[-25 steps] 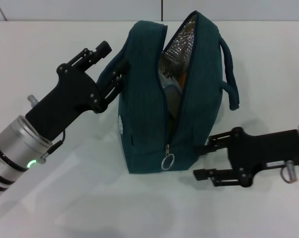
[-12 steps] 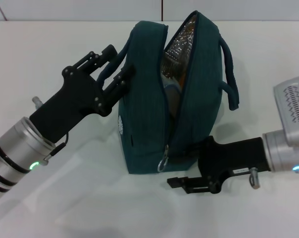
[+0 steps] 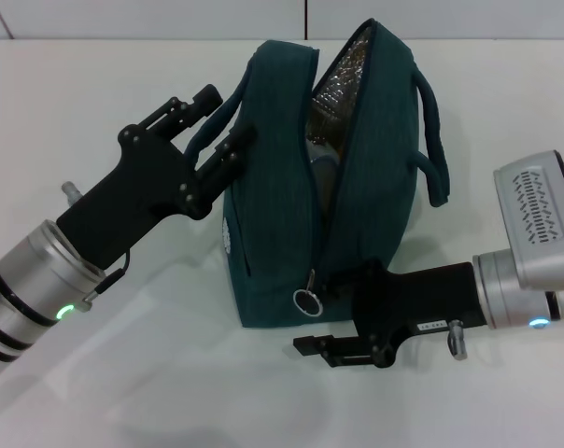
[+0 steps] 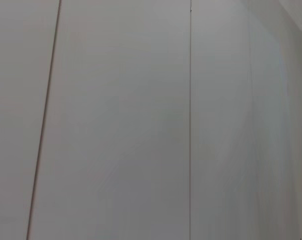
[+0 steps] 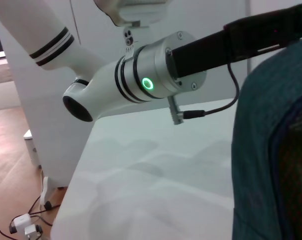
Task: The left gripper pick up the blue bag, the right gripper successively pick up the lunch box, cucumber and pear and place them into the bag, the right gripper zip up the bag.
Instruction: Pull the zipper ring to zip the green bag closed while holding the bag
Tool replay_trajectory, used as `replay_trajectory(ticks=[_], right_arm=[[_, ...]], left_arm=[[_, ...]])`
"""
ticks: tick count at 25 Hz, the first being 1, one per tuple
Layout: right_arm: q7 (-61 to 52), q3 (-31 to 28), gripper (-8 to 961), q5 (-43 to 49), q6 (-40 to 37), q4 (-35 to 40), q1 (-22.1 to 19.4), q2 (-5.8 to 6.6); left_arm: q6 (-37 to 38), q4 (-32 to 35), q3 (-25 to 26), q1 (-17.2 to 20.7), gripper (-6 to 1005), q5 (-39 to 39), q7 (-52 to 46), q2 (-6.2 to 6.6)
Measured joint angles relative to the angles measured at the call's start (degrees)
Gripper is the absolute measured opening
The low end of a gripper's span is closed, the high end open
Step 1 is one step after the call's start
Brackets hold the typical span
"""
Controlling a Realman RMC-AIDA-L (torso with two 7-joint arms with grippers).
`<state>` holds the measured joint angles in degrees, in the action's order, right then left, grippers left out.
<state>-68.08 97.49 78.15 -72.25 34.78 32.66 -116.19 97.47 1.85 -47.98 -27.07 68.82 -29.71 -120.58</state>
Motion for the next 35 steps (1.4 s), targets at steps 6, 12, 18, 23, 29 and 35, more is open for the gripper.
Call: replay_trajectory(ticks=[6,12,18,23,29,35], right_arm=[[-0.19,0.13,451,-0.05,-0.34,0.05,-0.09,0.13],[1.49,0.06,444,0.16,-0.45,0.17,-0.23,0.36],[7.6,-0.51,181,-0.36,-1.45,0.17,-0.62,0.31],[12.96,-2.39,43,-2.72,-4.23,0.36,-1.04,0.27],[20.07,-5.26,25,-6.22,-7.78,1.5,-1.98,0.45],[21.54,-10.54,21,-6.26,-7.77,1.18,-1.96,0.41]], left_arm=[[0.0,0.0,0.0,0.0,528,-0.01,0.0,0.0],[0.36,0.0,0.0,0.2,529,-0.03,0.0,0.0],[3.57,0.0,0.35,1.71,530,-0.66,0.28,0.0],[6.33,0.04,0.31,4.77,531,-1.27,3.06,0.23],[8.44,0.33,0.03,12.68,538,-1.02,10.43,0.36],[2.81,-1.33,-2.33,15.29,594,-0.86,12.14,0.16]])
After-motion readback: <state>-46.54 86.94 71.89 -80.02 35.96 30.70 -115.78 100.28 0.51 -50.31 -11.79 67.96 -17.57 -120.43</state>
